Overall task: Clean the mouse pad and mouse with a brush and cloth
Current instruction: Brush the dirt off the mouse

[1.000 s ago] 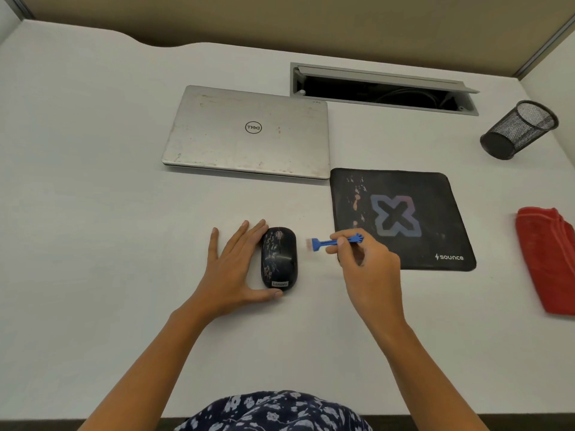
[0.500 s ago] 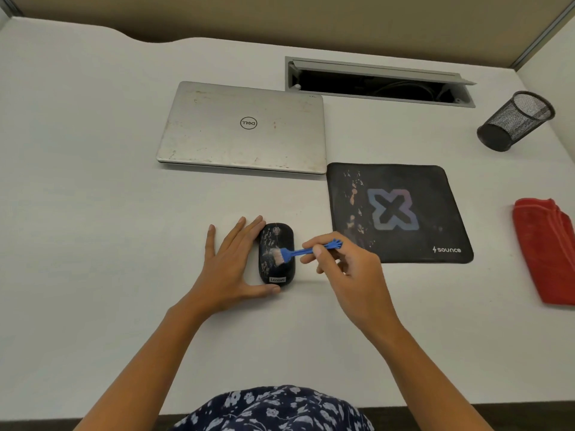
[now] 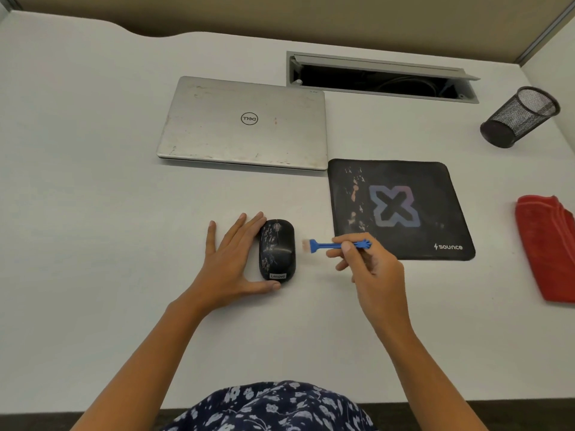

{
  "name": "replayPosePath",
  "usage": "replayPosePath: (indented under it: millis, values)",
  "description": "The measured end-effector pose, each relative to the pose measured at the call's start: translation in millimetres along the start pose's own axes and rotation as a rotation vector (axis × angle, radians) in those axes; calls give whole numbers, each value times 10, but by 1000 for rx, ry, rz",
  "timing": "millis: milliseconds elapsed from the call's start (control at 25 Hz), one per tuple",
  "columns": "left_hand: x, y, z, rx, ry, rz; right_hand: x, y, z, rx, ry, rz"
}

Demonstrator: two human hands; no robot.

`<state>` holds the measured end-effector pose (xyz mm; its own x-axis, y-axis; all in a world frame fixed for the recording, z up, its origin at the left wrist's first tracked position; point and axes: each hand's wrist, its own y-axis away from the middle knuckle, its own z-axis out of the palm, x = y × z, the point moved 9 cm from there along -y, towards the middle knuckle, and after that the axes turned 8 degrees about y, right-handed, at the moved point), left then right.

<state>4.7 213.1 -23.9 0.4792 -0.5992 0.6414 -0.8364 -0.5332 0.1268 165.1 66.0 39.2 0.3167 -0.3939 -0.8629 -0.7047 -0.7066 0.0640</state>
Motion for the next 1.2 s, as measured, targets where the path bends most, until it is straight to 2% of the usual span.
replayPosePath:
  millis: [80,120,280,360,440,560,720,800,1040,1120,1200]
  values:
    - [1,-3,3,-6,-7,1,-50,67,161,-154,-96,-29]
    - [4,-6,4,-7,-9,2,-62,99,201,-177,-65,-48]
    - [13,-7,-3,1,2,0,7,76,24,2,8,-46]
    - [10,-7,-6,3,0,-1,-35,109,110,-99,-73,-79]
    - [8,-8,-5,2,-9,-8,-60,174,200,-167,11,-118]
    - [11,-3,-7,-3,-6,-14,13,161,42,-5,78,-110]
    - [9,3,-17,-8,-10,-20,8,208,99,-73,75,-151]
    - [14,4,-20,-11,6,-30,51,186,-37,43,140,-127]
    - [90,17,-15,-122,23,-73,210,97,-540,260,9,-18]
    - [263,-22,-77,-85,80,-59,245,78,-729,324,-17,-2]
    - [572,-99,-160,30,119,34,308,38,-935,376,-30,10]
